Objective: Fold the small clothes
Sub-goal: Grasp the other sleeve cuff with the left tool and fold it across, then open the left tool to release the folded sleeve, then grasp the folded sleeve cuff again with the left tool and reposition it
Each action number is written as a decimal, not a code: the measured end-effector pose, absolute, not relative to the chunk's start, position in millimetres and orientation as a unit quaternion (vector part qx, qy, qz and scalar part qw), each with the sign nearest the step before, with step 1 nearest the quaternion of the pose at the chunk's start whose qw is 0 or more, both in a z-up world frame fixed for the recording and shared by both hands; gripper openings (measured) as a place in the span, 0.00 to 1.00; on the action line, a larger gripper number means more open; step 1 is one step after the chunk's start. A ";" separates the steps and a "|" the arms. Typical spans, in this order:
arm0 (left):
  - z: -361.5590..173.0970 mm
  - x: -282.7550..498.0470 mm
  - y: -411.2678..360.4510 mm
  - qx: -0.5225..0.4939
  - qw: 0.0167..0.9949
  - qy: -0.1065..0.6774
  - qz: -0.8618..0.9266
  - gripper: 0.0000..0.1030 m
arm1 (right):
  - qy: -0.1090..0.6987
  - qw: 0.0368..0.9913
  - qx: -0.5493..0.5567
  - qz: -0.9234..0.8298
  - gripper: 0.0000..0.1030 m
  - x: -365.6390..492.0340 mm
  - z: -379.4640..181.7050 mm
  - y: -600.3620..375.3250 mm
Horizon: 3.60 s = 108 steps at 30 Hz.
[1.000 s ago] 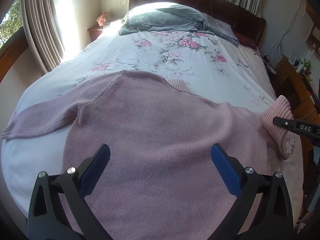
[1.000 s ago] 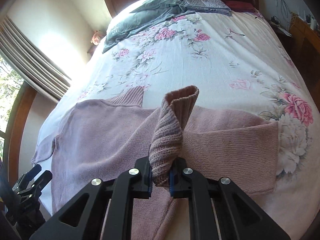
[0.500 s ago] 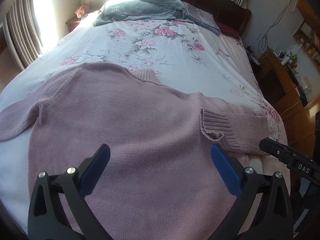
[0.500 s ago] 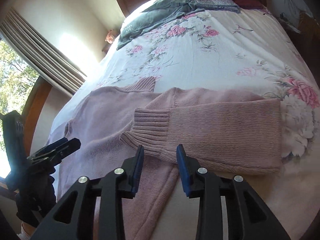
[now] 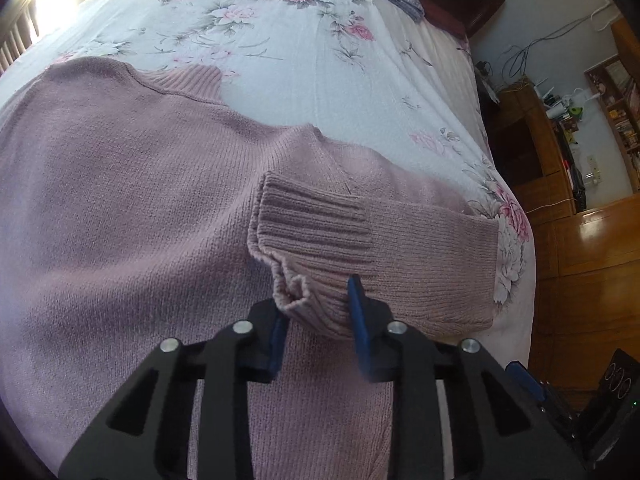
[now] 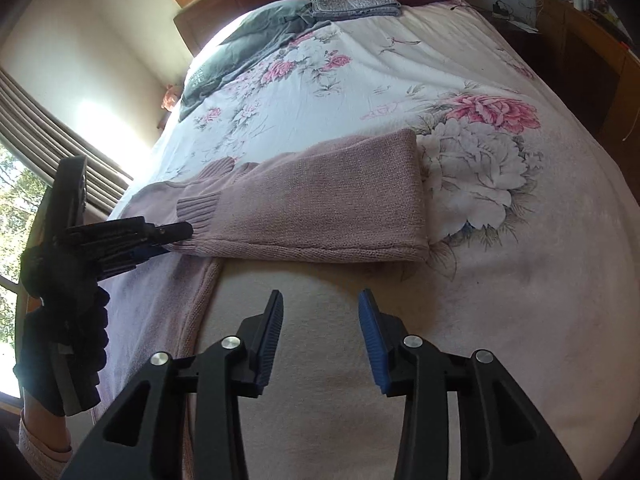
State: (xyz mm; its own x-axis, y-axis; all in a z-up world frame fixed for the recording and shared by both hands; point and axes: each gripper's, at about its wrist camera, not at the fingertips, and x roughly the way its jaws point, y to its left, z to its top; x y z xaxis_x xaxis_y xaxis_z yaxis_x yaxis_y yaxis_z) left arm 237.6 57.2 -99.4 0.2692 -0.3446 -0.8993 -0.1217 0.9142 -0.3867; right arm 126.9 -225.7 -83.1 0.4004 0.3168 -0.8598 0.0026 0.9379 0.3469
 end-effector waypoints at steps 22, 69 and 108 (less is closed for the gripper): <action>-25.0 197.4 243.3 -0.222 0.861 0.457 0.023 0.07 | 0.539 0.818 0.133 0.152 0.47 152.3 -71.8 -139.4; -118.9 222.5 335.3 -0.208 0.821 0.531 0.029 0.44 | 0.616 0.773 0.096 0.114 0.40 223.8 -127.3 -65.0; -150.0 29.8 770.5 -0.460 0.769 0.343 0.282 0.46 | 0.611 0.776 0.035 0.151 0.63 136.8 -116.9 74.0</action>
